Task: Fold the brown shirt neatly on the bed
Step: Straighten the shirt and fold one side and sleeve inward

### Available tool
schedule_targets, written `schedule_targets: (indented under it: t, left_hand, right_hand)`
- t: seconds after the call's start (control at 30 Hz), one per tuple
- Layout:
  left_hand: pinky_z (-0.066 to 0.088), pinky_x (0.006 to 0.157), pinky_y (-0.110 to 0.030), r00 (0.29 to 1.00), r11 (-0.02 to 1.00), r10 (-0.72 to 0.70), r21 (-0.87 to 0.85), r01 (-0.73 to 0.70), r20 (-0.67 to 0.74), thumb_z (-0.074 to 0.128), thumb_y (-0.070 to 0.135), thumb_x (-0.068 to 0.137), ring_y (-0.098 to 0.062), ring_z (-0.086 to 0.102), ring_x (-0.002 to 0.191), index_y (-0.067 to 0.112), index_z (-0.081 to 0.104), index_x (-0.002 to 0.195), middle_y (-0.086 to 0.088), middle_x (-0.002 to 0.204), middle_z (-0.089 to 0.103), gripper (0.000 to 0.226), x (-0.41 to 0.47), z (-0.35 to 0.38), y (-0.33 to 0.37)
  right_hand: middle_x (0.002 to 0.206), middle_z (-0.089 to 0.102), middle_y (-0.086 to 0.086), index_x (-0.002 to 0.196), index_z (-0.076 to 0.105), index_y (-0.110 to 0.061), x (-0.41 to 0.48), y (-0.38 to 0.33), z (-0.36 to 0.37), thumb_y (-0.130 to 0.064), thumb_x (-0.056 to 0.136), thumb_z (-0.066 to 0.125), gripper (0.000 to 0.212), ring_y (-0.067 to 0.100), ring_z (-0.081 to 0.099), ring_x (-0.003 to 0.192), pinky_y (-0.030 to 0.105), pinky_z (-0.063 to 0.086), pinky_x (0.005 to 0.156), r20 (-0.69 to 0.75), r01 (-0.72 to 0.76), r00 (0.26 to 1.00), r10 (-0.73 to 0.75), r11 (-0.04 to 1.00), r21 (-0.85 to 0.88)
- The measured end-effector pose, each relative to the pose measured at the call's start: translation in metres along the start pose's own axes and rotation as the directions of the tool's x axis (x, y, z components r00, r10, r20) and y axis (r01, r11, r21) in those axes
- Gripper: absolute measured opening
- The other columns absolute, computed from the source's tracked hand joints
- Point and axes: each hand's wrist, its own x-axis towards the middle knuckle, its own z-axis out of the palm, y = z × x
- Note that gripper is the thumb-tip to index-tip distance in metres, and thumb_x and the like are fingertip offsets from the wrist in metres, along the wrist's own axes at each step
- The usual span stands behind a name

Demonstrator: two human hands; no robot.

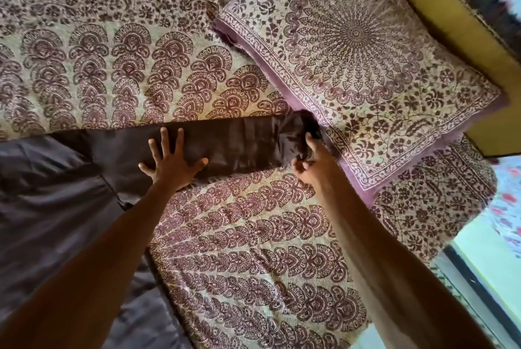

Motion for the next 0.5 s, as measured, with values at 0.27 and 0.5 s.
schedule_targets:
  t: [0.27, 0.5]
  left_hand:
    - [0.008, 0.103, -0.077, 1.0, 1.0, -0.015, -0.017, 0.015, 0.014, 0.058, 0.073, 0.074, -0.031, -0.016, 0.147, 0.042, -0.003, 0.15, 0.006, 0.16, -0.02, 0.102, -0.002, -0.006, 0.004]
    - [0.009, 0.104, -0.077, 1.0, 1.0, 0.0, 0.0, 0.0, -0.02, 0.056, 0.075, 0.074, -0.031, -0.014, 0.147, 0.041, -0.001, 0.15, 0.005, 0.16, -0.018, 0.102, -0.002, -0.004, 0.004]
  right_hand:
    - [0.082, 0.063, -0.004, 0.1, 0.065, -0.008, -0.032, -0.006, 0.016, -0.014, 0.074, 0.081, 0.03, 0.005, 0.06, 0.063, 0.019, 0.051, 0.053, -0.17, 0.452, 0.864, -0.474, 0.879, -0.154]
    - [0.084, 0.062, -0.007, 0.103, 0.065, -0.009, -0.02, -0.013, -0.009, -0.032, 0.083, 0.074, 0.032, -0.005, 0.046, 0.055, 0.012, 0.041, 0.051, -0.325, 0.563, 0.504, -0.8, 0.589, -0.579]
